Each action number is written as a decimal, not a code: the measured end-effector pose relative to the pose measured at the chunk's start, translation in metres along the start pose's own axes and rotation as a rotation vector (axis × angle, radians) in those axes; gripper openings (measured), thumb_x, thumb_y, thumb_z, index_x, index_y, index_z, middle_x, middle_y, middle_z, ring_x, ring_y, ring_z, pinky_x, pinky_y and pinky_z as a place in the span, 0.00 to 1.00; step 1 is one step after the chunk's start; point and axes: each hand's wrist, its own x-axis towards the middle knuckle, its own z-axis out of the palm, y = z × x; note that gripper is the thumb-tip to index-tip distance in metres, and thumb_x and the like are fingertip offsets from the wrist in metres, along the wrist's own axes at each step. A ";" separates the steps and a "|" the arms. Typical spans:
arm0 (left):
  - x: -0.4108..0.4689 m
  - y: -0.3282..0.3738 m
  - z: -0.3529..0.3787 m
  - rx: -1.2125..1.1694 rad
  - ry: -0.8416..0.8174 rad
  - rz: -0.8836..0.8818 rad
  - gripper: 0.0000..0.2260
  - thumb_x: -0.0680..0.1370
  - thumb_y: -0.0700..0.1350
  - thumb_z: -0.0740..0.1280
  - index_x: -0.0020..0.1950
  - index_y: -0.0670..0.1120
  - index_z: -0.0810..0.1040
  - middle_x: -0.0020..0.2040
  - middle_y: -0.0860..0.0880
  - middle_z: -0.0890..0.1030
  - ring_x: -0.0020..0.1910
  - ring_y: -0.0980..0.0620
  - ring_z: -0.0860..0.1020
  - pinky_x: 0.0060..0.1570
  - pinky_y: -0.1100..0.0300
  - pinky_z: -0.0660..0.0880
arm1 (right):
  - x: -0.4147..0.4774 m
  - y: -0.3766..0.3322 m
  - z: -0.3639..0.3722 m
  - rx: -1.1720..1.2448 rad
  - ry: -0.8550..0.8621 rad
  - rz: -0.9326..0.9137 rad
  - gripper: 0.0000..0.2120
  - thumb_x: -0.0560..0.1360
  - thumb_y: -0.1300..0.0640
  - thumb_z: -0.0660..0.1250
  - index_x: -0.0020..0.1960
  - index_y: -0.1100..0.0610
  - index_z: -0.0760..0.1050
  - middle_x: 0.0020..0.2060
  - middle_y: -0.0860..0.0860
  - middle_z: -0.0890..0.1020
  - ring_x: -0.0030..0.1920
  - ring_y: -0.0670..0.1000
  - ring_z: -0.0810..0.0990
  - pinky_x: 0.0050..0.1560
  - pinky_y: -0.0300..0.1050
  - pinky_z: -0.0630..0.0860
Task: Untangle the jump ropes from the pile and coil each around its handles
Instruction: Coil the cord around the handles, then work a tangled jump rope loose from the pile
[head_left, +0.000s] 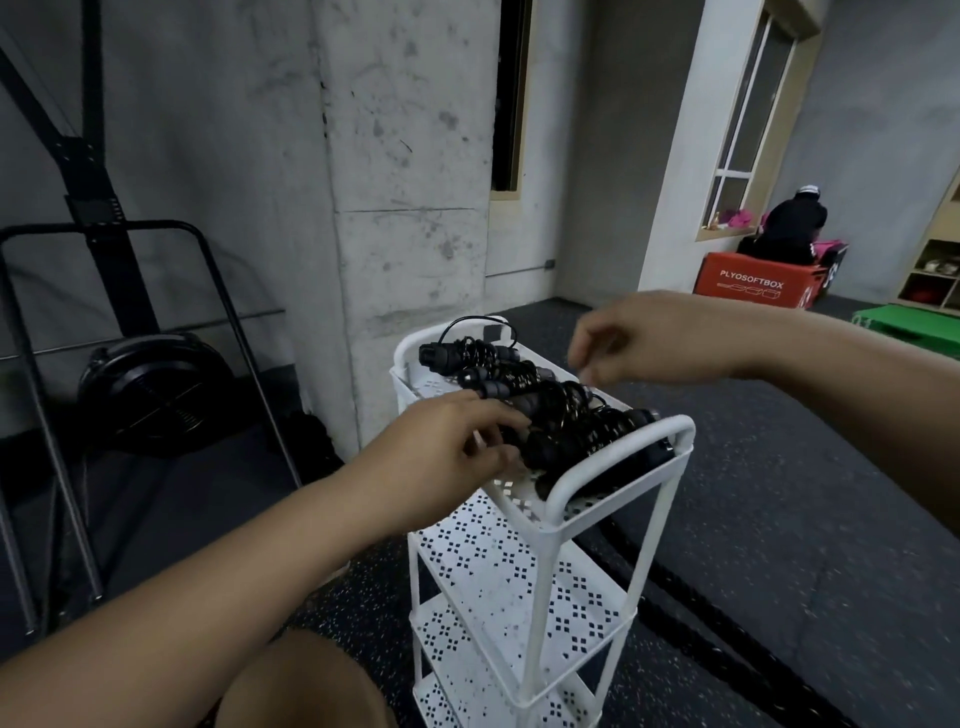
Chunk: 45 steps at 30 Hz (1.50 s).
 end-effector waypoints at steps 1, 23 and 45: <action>-0.007 -0.006 -0.005 -0.013 0.013 -0.026 0.15 0.82 0.49 0.72 0.69 0.61 0.81 0.53 0.59 0.81 0.50 0.61 0.80 0.52 0.62 0.77 | 0.004 -0.011 0.003 0.012 0.042 -0.032 0.05 0.79 0.45 0.75 0.54 0.41 0.83 0.49 0.38 0.86 0.52 0.38 0.83 0.59 0.44 0.78; -0.303 -0.305 -0.008 -0.434 0.252 -0.983 0.06 0.83 0.41 0.71 0.60 0.42 0.84 0.49 0.44 0.88 0.44 0.52 0.83 0.47 0.60 0.78 | 0.155 -0.308 0.347 0.486 -0.381 -0.179 0.05 0.78 0.48 0.76 0.51 0.48 0.85 0.46 0.45 0.87 0.48 0.48 0.86 0.53 0.46 0.80; -0.477 -0.527 0.270 -0.342 -0.211 -1.466 0.12 0.79 0.36 0.71 0.62 0.45 0.81 0.50 0.51 0.81 0.50 0.50 0.82 0.43 0.68 0.75 | 0.277 -0.354 0.783 0.015 -1.073 -0.191 0.15 0.83 0.55 0.67 0.39 0.56 0.73 0.39 0.54 0.79 0.44 0.56 0.81 0.35 0.45 0.71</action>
